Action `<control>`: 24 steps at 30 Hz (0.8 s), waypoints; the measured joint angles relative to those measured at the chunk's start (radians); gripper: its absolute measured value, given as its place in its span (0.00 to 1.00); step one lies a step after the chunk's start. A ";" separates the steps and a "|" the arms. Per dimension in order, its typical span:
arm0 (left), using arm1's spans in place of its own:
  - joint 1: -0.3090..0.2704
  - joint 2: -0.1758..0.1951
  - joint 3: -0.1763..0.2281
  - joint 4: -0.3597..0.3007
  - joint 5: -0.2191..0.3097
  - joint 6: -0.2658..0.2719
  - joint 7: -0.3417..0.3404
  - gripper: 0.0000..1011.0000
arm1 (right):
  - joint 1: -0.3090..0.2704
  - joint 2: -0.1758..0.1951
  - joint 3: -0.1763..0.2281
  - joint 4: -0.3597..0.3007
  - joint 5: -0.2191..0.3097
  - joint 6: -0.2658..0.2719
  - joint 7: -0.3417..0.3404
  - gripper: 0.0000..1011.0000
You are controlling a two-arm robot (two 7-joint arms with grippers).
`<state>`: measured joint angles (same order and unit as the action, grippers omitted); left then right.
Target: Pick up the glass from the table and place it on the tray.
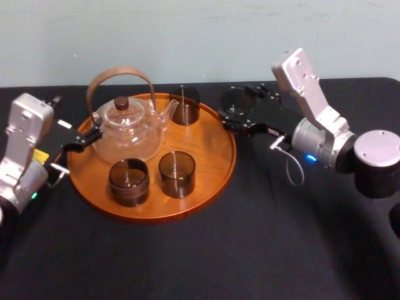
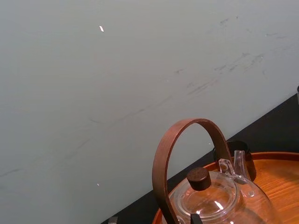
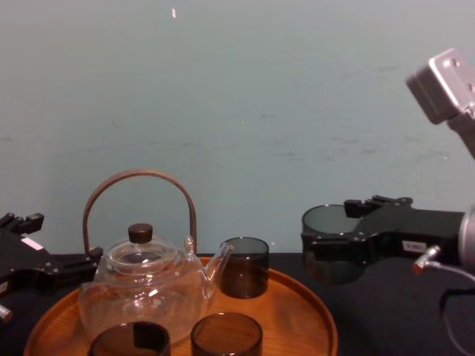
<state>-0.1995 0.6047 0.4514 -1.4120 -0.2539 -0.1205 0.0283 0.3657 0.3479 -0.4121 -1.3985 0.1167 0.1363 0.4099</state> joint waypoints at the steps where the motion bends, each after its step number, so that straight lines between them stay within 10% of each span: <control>1: 0.000 0.000 0.000 0.000 0.000 0.000 0.000 1.00 | 0.002 -0.002 -0.002 0.002 -0.001 0.000 0.000 0.91; 24: 0.000 0.000 0.000 0.000 0.000 0.000 0.000 1.00 | 0.052 -0.065 -0.053 0.091 -0.036 -0.020 0.002 0.91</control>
<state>-0.1995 0.6047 0.4514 -1.4119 -0.2539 -0.1205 0.0283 0.4181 0.2829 -0.4650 -1.3071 0.0810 0.1158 0.4117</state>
